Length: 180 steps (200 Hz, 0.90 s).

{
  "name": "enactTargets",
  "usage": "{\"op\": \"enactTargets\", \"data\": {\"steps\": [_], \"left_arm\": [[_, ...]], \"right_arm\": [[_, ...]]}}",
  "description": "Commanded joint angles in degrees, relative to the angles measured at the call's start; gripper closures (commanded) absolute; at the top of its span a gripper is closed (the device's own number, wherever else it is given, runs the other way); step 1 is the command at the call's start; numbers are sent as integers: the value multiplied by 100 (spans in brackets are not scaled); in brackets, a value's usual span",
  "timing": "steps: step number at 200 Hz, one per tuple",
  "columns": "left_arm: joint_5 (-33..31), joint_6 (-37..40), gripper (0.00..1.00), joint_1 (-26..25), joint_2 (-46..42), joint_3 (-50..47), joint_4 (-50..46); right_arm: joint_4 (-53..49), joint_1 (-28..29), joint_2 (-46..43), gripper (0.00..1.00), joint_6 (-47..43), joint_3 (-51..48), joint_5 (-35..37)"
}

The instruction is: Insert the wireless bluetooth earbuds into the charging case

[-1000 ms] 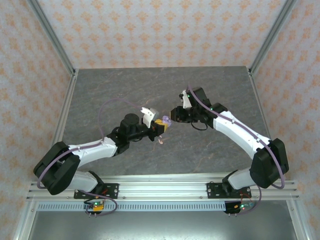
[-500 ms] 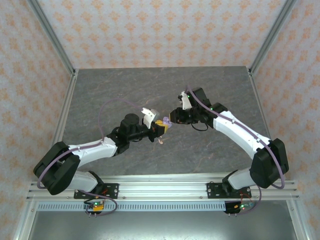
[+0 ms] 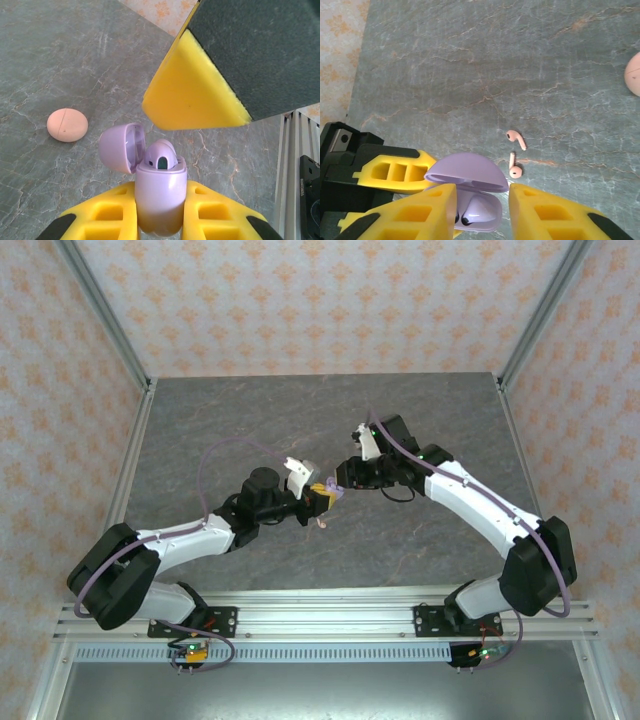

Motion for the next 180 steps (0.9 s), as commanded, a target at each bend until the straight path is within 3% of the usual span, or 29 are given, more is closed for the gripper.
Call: {"op": "enactTargets", "data": {"steps": [1,26,63,127,180], "left_arm": [[-200,132,82,-56,-88,144,-100],[-223,176,82,-56,-154,144,-175],[133,306,82,-57,-344,135,-241],[1045,941,82,-56,-766,400,-1059],[1245,1119,82,-56,-833,478,-1350]], "right_arm": [[-69,15,-148,66,60,109,534],[8,-113,-286,66,313,-1,904],[-25,-359,-174,66,477,-140,917],[-322,-440,365,82,261,92,199],[-211,-439,567,92,189,132,-486]]}}
